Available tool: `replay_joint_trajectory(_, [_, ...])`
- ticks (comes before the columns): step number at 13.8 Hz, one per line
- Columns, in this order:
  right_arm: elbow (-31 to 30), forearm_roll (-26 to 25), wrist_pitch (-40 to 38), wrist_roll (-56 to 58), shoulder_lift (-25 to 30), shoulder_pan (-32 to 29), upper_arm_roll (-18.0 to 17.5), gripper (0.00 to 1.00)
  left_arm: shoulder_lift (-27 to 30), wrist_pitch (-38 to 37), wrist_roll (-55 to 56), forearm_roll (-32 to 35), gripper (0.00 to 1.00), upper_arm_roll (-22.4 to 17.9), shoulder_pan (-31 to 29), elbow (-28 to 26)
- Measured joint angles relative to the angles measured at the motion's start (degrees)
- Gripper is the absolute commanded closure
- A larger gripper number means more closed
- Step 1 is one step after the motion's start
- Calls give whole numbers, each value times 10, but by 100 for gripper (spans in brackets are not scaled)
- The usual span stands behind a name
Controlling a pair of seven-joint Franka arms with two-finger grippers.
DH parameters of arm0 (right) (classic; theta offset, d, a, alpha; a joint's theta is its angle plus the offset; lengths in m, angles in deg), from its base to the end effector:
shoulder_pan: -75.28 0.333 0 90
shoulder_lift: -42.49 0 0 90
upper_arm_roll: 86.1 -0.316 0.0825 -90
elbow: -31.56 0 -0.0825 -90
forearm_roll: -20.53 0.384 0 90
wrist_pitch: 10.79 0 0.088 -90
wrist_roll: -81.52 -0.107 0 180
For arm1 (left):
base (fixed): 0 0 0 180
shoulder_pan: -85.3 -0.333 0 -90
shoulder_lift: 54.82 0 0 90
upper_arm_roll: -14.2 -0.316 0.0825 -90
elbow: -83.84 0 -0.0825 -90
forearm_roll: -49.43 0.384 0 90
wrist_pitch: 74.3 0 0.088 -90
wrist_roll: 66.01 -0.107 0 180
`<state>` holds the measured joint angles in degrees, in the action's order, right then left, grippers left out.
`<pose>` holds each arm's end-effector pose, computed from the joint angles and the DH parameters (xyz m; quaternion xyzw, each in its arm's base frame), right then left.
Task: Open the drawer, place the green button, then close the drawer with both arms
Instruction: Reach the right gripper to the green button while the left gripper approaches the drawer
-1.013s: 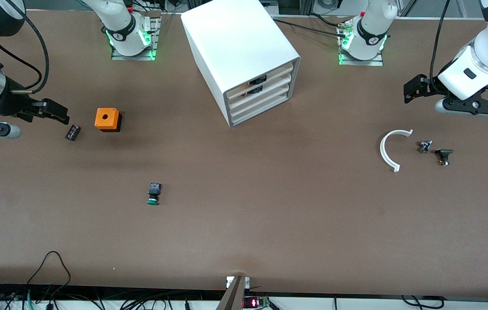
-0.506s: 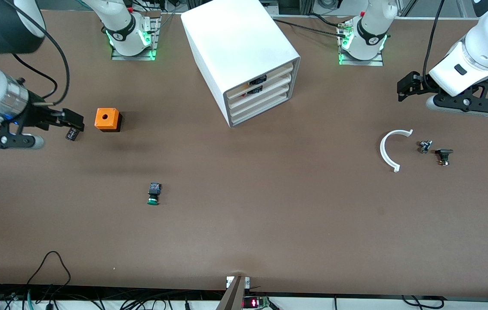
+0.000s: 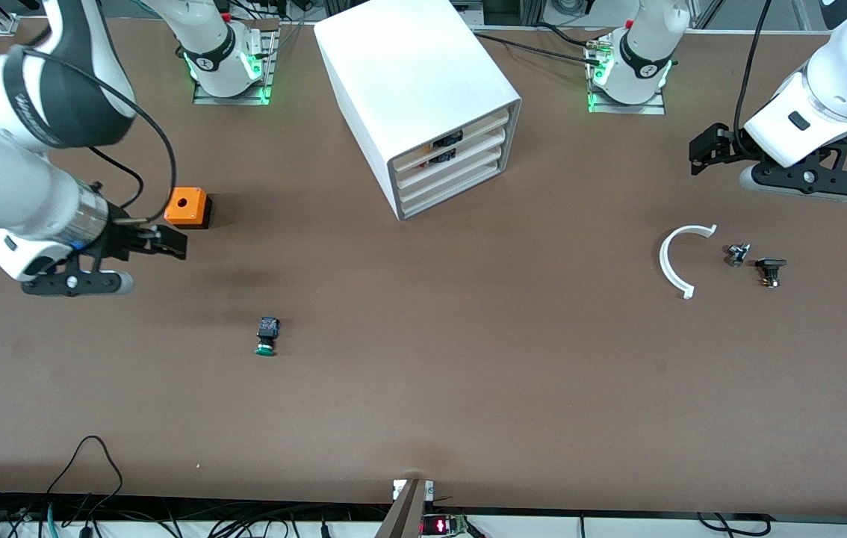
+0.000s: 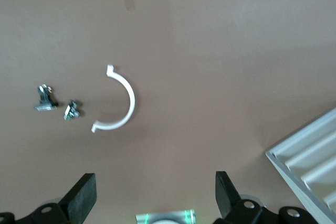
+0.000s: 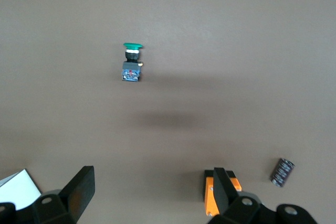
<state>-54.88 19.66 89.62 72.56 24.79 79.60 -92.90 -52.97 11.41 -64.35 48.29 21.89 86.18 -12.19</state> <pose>0.6375 0.1147 0.4838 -0.9993 -0.0182 0.0328 0.0050 0.5262 -0.0826 0.5869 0.9954 -0.0599 -0.0744 0.0012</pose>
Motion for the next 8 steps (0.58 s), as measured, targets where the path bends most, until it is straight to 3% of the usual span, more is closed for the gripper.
replay_joint_trajectory(4, [-5,0,67,-16,-46,8,0,0,-19,-103,0,-107,0,1,1,-3])
replay_joint_trajectory(8, [-9,0,133,-34,-92,29,0,0,-89,-103,-7,-241,0,2,2,-15])
